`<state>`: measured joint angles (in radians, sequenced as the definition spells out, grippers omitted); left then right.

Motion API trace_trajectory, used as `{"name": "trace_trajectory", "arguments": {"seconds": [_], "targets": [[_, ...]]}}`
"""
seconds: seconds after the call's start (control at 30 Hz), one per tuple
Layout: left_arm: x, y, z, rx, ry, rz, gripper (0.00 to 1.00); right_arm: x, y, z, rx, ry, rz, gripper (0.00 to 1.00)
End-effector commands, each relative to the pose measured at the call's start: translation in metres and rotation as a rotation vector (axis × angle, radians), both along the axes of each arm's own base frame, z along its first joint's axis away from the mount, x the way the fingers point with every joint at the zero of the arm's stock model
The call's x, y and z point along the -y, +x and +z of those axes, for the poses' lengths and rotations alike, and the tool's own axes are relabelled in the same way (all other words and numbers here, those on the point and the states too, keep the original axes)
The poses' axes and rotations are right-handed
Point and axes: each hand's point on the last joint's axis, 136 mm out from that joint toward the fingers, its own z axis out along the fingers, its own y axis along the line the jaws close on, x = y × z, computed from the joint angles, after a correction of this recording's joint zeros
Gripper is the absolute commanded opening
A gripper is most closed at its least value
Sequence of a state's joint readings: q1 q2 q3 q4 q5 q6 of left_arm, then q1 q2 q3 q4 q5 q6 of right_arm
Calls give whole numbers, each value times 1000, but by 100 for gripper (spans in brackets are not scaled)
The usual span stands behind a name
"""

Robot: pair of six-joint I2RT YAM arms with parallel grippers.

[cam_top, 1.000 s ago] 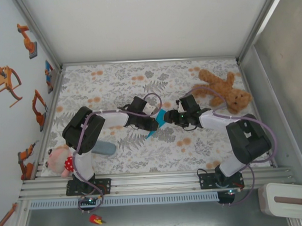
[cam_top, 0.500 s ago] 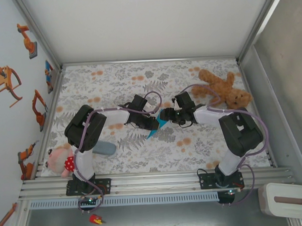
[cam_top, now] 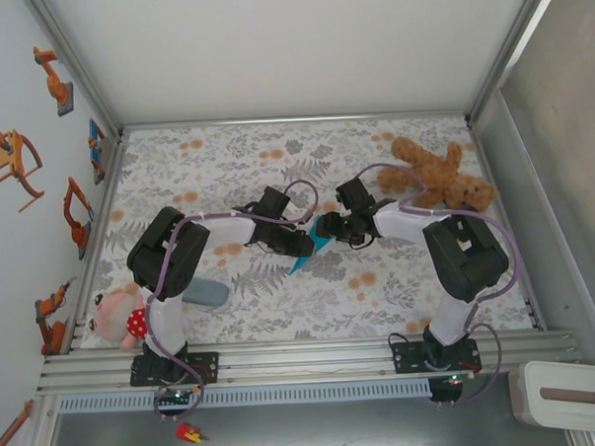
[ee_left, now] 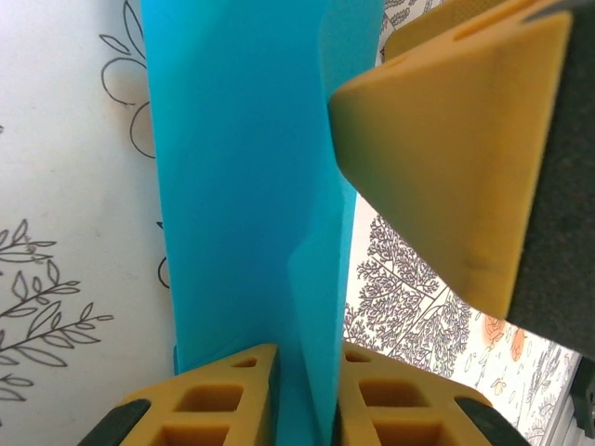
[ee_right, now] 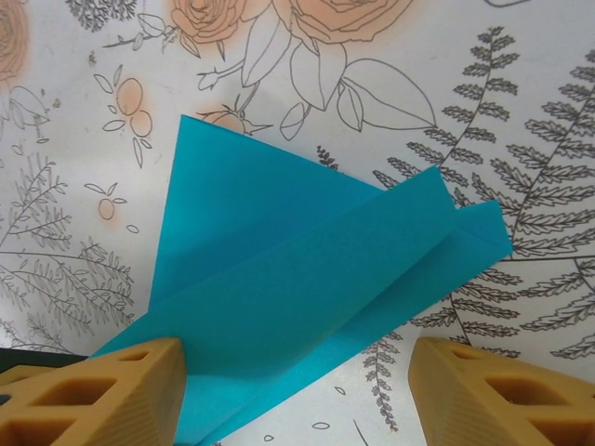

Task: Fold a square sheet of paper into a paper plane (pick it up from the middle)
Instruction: Fold the wing for the fifth time at the center of the table.

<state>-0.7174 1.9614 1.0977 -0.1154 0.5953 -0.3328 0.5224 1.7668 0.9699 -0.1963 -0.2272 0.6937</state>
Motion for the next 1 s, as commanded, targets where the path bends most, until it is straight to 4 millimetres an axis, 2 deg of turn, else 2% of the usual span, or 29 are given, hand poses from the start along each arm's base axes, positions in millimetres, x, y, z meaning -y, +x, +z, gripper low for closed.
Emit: {"name": "trace_trajectory", "arguments": {"seconds": [0.0, 0.7, 0.97], "targets": [[-10, -9, 0, -41, 32, 16, 21, 27, -7, -33, -77, -150, -60, 63], [-21, -6, 21, 28, 14, 76, 36, 31, -11, -47, -140, -195, -64, 59], [-36, -7, 27, 82, 31, 136, 44, 31, -11, -49, -151, -200, -65, 58]]}}
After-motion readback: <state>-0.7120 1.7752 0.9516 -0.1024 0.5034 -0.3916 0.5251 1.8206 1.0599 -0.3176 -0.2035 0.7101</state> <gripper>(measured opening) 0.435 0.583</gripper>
